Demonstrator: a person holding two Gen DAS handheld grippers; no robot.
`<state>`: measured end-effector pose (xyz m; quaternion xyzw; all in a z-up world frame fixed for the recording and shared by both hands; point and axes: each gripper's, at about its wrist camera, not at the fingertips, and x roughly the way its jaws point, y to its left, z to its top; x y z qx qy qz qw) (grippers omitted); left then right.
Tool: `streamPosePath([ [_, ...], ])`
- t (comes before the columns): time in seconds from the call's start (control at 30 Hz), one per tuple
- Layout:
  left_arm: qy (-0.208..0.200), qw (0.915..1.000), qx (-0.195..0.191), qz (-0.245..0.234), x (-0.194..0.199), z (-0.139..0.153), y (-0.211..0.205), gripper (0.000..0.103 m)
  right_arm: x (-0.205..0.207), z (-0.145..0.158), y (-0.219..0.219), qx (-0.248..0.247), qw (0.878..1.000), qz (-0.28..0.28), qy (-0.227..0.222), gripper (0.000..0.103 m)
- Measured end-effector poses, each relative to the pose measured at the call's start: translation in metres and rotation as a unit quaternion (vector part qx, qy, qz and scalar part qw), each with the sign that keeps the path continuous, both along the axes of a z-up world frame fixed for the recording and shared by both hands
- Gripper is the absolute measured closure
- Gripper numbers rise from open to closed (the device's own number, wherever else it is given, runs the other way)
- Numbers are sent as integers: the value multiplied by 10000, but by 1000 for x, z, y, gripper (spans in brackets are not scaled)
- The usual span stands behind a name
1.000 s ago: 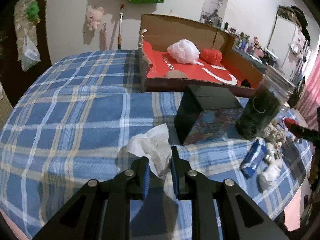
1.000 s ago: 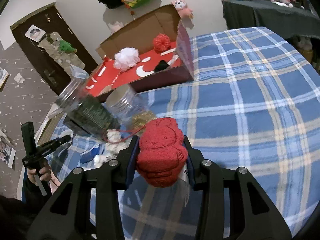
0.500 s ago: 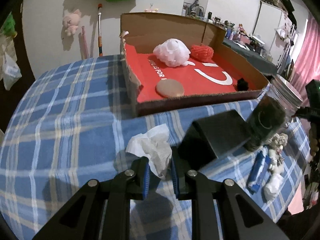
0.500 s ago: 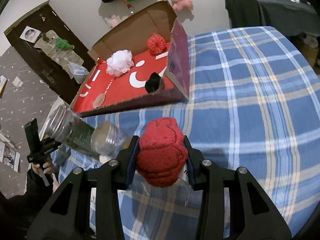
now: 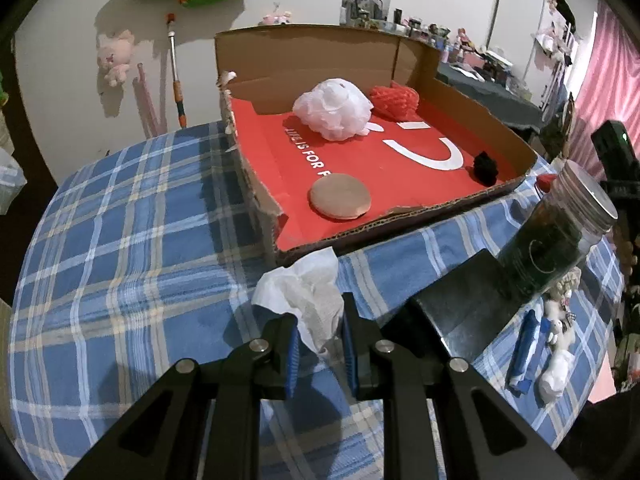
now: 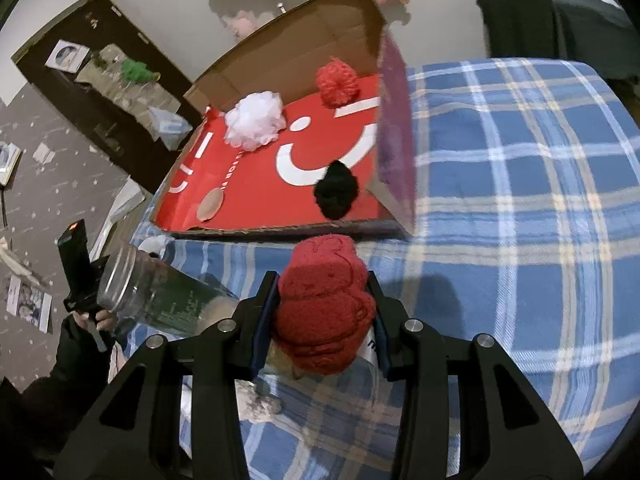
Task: Organize soft objects
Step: 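Carry the tissue and red bunny sponge toward the red box with both tools, then lower both items into the box and open both tools to release them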
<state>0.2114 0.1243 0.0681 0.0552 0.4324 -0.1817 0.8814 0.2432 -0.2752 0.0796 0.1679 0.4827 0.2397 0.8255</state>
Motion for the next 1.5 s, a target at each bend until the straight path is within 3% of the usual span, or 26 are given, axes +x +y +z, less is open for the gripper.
streamPosePath([
  [0.67,157,9989,-256,-347,23,16,-19,84,28,12,48,-18,9980,632,-15,64],
  [1.07,58,9971,-427,-620,43,38,-58,84,50,49,72,170,9965,663,-488,64],
  [1.2,248,9969,-481,-576,64,38,-79,84,68,58,87,-125,9963,529,-670,64],
  [1.37,386,9977,-299,-463,92,36,-102,84,99,55,104,-1025,9907,346,-830,64],
  [1.5,480,9985,-54,-241,120,33,-111,84,131,37,111,-1746,9823,153,-659,64],
])
